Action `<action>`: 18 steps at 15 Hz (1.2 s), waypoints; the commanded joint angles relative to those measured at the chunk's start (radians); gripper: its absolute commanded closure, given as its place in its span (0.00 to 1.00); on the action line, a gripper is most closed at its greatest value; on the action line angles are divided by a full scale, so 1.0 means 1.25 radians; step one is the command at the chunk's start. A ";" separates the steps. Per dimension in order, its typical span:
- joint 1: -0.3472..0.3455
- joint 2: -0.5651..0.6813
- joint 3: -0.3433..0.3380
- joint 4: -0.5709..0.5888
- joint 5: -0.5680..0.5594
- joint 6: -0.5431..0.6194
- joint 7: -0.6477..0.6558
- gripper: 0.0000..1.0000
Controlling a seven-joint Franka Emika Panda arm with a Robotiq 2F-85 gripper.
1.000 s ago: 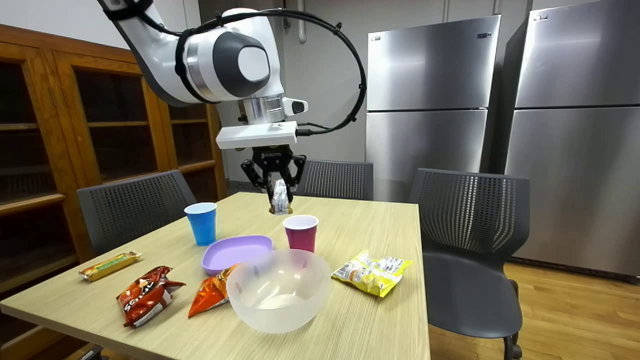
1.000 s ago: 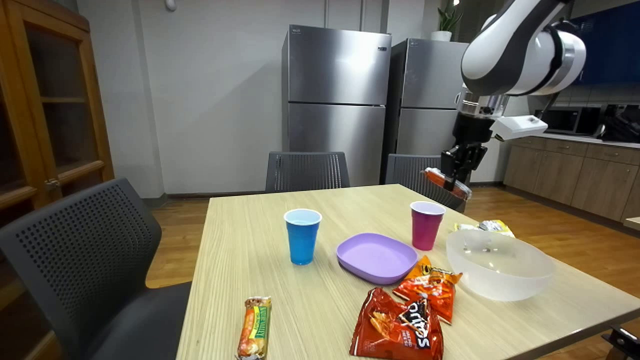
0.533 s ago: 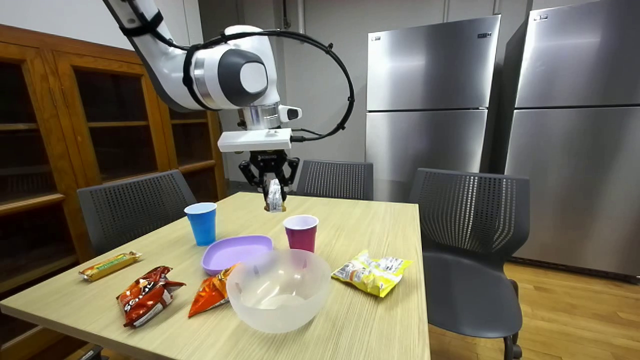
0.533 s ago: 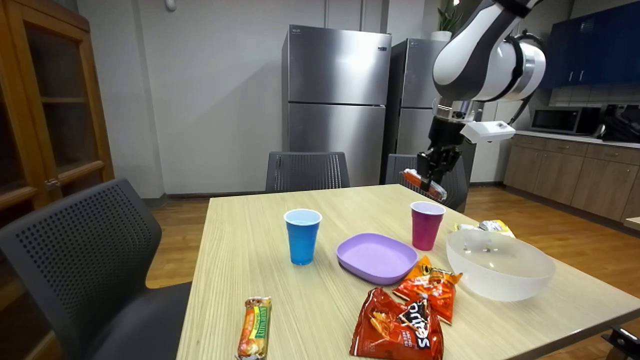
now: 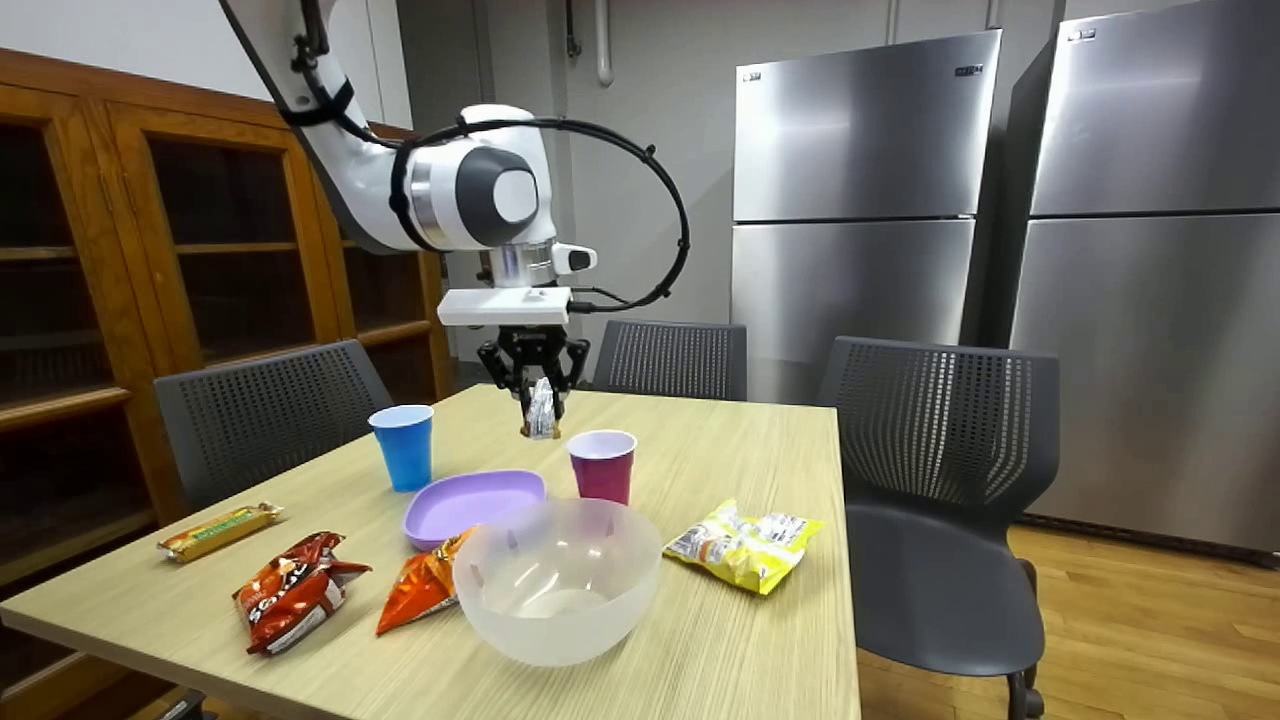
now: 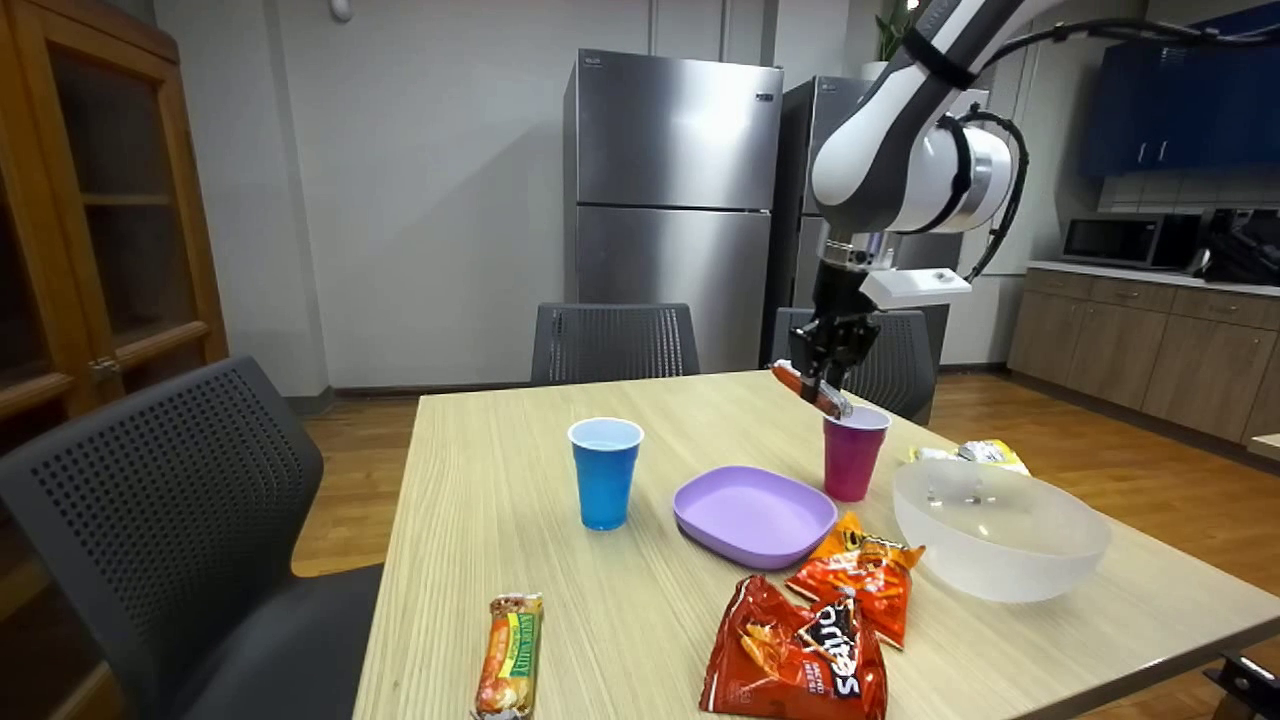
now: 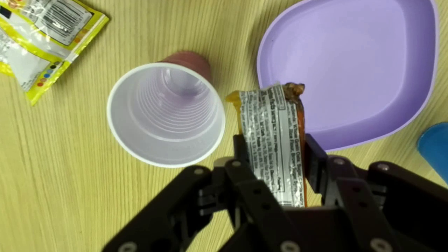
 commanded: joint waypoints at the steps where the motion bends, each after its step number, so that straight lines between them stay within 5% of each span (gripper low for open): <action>1: 0.018 0.050 0.009 0.074 -0.018 -0.059 0.069 0.84; 18: 0.085 0.212 0.015 0.202 -0.044 -0.131 0.167 0.84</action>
